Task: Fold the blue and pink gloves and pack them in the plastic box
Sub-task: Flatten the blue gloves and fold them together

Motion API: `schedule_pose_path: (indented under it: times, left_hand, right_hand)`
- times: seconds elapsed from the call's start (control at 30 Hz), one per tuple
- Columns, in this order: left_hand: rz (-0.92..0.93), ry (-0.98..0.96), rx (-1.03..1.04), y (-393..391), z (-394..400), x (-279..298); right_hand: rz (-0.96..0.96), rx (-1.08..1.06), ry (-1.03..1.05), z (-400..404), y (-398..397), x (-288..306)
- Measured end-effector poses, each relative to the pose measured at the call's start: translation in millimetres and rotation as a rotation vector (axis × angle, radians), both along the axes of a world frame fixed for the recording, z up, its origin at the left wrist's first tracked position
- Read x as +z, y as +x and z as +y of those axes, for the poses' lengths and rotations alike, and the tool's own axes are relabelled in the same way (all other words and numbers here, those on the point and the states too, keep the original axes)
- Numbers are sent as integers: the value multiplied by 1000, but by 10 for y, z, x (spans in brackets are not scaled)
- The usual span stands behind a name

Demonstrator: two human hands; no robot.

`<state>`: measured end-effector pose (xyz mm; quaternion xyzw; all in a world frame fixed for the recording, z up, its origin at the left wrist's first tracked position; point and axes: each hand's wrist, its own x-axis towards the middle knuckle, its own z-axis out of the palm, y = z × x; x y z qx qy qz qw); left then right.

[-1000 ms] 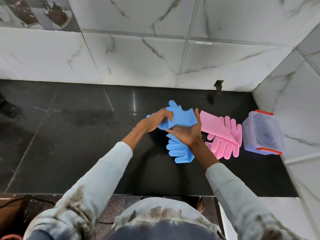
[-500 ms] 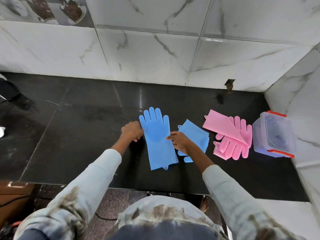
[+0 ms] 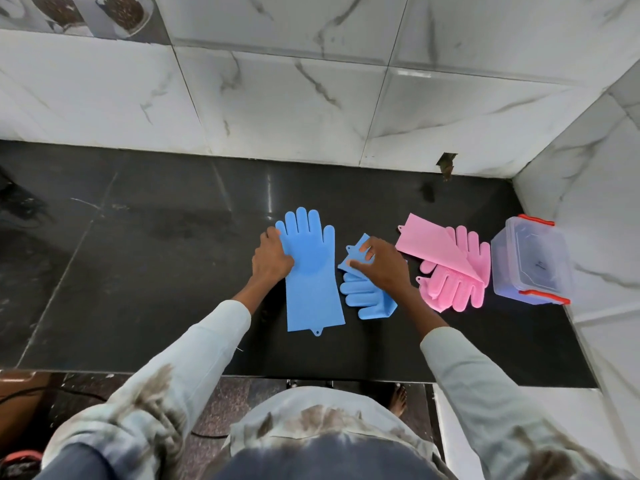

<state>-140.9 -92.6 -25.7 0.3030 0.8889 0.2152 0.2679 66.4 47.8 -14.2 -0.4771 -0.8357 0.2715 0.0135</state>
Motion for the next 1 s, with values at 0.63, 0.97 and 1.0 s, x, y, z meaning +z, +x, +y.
schedule_pose_path:
  times: [0.63, 0.97, 1.0]
  left_hand:
    - [-492, 241, -85, 304, 310, 166]
    - [-1344, 57, 15, 526, 532, 284]
    - [-1413, 52, 53, 571, 536, 281]
  right_hand:
    - [501, -320, -115, 384, 4, 195]
    - [1284, -598, -926, 357, 11, 407]
    - [1307, -602, -970, 324, 66, 360]
